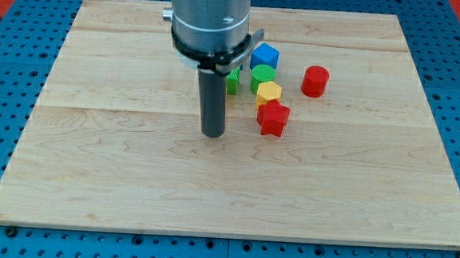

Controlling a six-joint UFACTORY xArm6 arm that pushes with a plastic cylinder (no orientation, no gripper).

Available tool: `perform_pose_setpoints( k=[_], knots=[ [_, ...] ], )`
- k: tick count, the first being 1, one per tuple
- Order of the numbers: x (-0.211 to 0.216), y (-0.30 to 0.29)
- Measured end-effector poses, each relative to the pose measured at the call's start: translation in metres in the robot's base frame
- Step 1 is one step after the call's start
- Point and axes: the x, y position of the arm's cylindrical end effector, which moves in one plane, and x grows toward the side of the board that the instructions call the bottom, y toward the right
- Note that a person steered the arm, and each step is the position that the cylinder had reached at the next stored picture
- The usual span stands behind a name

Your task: Place the red star in between the red circle and the yellow hexagon

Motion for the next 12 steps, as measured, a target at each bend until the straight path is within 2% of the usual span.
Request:
perform_pose_setpoints(
  k=[2, 3, 5, 6, 7, 8, 9, 10, 11, 12],
  knots=[
    [-0.003, 0.114],
    [-0.017, 0.136],
    [-0.003, 0.16],
    [-0.026, 0.16],
    [-0.05, 0.133],
    [-0.044, 0.127],
    [-0.034, 0.146],
    [-0.038, 0.199],
    [-0.06, 0.181],
    [-0.101, 0.171]
  ],
)
